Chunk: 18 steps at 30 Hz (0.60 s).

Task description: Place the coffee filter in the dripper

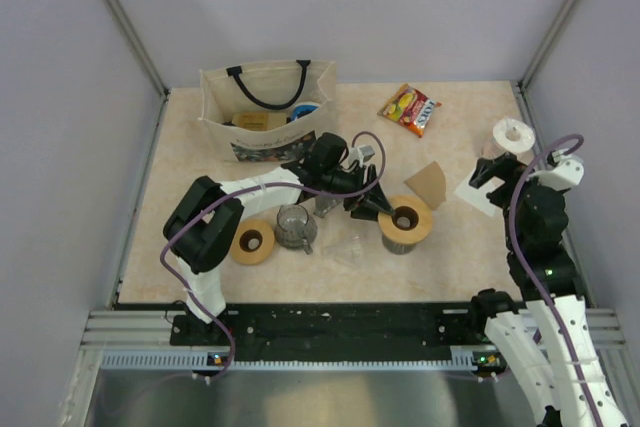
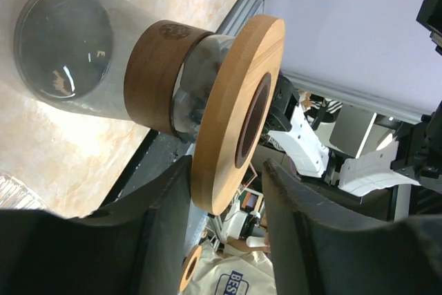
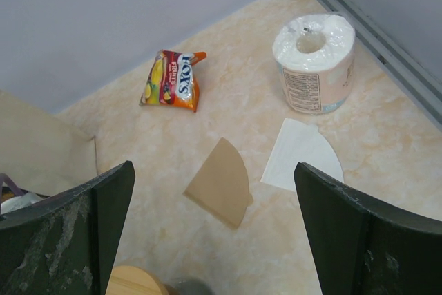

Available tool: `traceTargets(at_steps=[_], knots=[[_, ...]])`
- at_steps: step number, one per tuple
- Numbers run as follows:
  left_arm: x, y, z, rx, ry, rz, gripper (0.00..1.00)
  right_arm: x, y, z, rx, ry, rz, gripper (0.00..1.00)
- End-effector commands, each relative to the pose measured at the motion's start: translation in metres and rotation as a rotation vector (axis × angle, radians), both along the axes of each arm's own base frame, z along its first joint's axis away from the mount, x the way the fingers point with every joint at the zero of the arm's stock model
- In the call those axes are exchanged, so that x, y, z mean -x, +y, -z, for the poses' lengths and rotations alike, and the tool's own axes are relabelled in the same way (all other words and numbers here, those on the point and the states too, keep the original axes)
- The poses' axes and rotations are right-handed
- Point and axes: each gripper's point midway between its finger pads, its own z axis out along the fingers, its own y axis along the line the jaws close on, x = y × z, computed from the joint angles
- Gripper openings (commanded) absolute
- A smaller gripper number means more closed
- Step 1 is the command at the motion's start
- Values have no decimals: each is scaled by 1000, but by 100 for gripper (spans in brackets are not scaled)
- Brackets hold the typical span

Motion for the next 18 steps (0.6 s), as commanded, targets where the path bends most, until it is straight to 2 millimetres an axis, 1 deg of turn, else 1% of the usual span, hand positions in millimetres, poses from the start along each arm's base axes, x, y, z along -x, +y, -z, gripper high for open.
traceTargets(at_steps=[1,3,4,6,8,9,11,14,18], knots=[[-1,1,-8,-9,-70,15,54,-1,-2,-2,6,-7,7,99],[-2,4,-4,-38,-99,16,61,-1,-2,-1,5,-6,7,99],[-4,4,-5,-47,-115,14,65,-1,-2,-1,5,-4,8,99],[-6,7,-5,-69,-144,15,77,-1,-3,-1,5,-6,11,99],[-7,7,-9,-74,-174,23,93,0,-3,-2,5,-9,13,99],[-8,8,-15,-73,-197,24,97,0,-3,-2,7,-9,13,99],[-14,8,-28,-63,-260,17,99,-1,-3,-2,7,-7,13,99],[-22,11,-55,-59,-375,-10,99,-1,-3,-1,5,-3,13,99],[-34,24,-85,-96,-533,-71,99,-3,1,-2,5,-1,-5,99]])
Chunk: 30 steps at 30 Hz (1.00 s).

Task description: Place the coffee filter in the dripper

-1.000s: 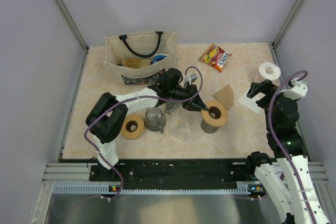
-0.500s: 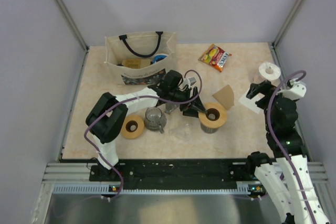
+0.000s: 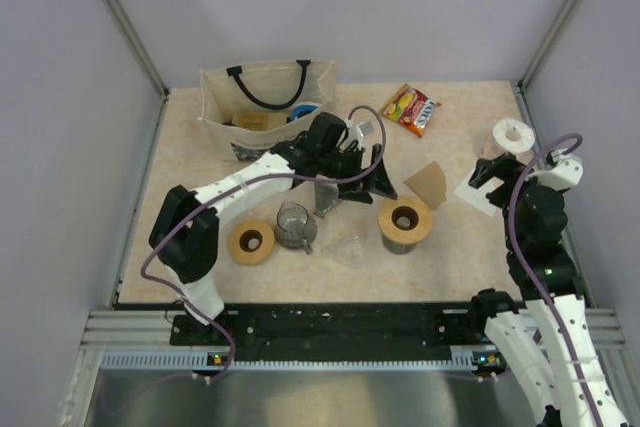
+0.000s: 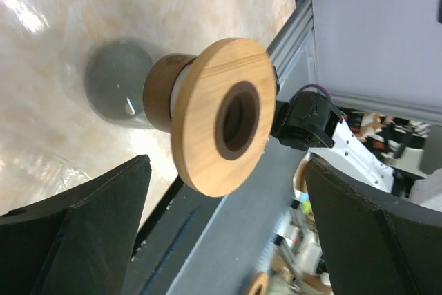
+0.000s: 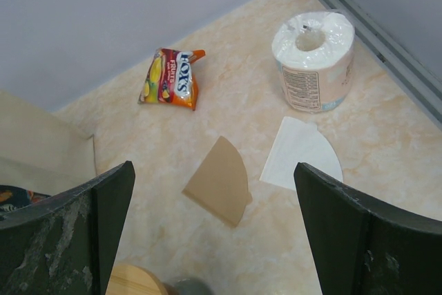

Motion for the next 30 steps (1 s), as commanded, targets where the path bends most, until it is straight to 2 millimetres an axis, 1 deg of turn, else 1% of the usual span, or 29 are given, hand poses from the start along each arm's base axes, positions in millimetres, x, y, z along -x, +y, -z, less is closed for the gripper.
traceTargets(at_steps=[1,3,6,8,9,11,12,13,14,15,17,18,19,20,22,25,30], knots=[[-17,16,-71,25,-311,-54,99,-3,1,-6,5,-8,-11,99],[-25,27,-79,-3,-375,-114,99,-5,4,-6,3,-5,-24,99],[-39,51,-93,-36,-459,-234,99,-8,12,-4,-6,16,-63,99],[-48,72,-97,-67,-494,-331,99,-11,18,-2,-20,41,-94,99],[-53,84,-94,-84,-508,-378,99,-12,22,2,-24,67,-113,99],[-61,113,-95,-111,-529,-484,99,-17,31,9,-43,109,-152,99],[-64,128,-90,-129,-529,-530,99,-19,36,15,-56,141,-170,99],[-66,142,-92,-129,-539,-579,99,-21,39,20,-67,168,-179,99],[-70,157,-86,-139,-532,-625,99,-24,43,27,-81,204,-195,99],[-72,172,-86,-140,-528,-671,99,-26,47,36,-93,249,-210,99],[-75,198,-76,-152,-510,-743,99,-31,54,55,-118,332,-228,99],[-76,209,-70,-169,-502,-775,99,-35,56,68,-125,380,-229,99],[-79,219,-68,-186,-505,-811,99,-36,59,74,-136,404,-233,99],[-79,227,-64,-203,-507,-834,99,-39,60,84,-141,441,-235,99],[-80,236,-60,-223,-516,-859,99,-45,59,105,-147,514,-210,99],[-81,238,-56,-227,-532,-856,99,-54,57,131,-136,591,-180,97],[-86,242,-48,-234,-528,-864,99,-78,49,154,-68,636,-151,94]])
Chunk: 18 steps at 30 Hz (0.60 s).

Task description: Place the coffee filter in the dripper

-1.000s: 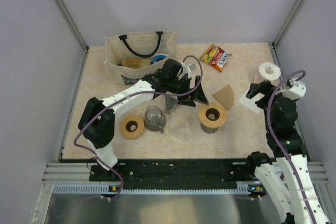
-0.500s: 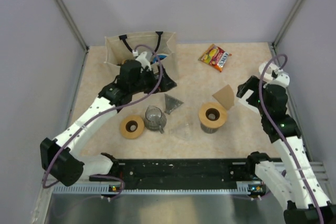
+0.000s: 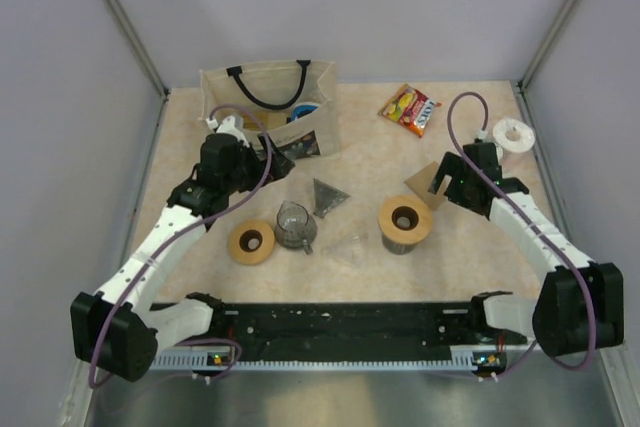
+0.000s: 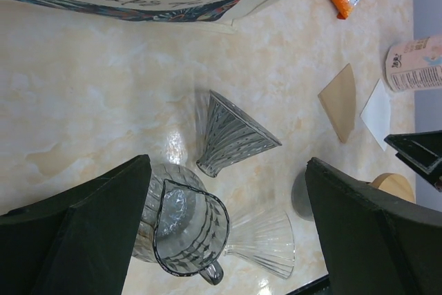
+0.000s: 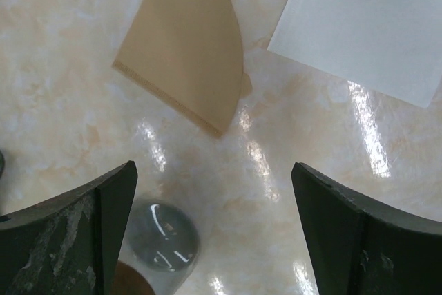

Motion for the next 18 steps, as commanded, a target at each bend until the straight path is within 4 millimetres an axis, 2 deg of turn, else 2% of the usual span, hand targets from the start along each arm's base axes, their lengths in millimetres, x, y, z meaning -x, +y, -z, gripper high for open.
traceTargets(at_steps=[1,5,8,18], knots=[[-13,4,-14,14,-82,-22,99,-38,-8,-9,55,-77,25,93],[-14,7,-9,8,-71,-25,99,-61,-9,11,74,-60,34,90],[-14,11,-8,2,-65,-39,99,-73,-6,28,78,-14,24,83],[-12,22,-11,-6,-78,-69,99,-78,-2,63,72,76,25,74]])
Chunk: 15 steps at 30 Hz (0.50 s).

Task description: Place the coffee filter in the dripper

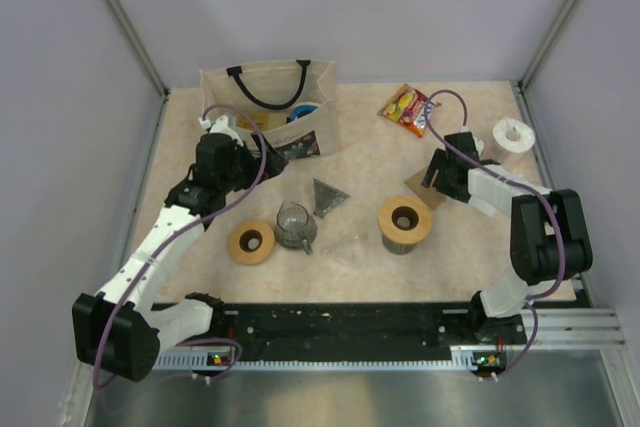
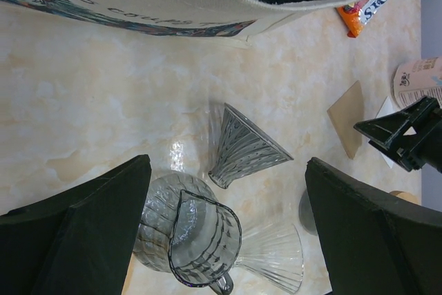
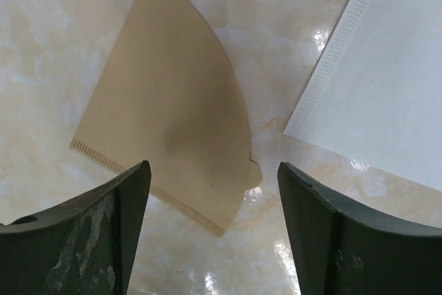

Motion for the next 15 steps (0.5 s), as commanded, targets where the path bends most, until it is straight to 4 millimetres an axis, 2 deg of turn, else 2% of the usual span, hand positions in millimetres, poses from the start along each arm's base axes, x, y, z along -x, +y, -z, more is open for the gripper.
traceTargets(at_steps=[1,5,10,15], knots=[[-2,7,-14,-4,-63,-19,99,-21,0,-4,-1,-33,13,73],[-1,10,-13,-11,-62,-31,99,-16,1,8,-5,1,7,70],[-1,14,-15,-15,-64,-45,99,-13,1,17,-3,31,9,61],[0,15,-13,-16,-58,-49,99,-8,0,24,18,64,9,60]])
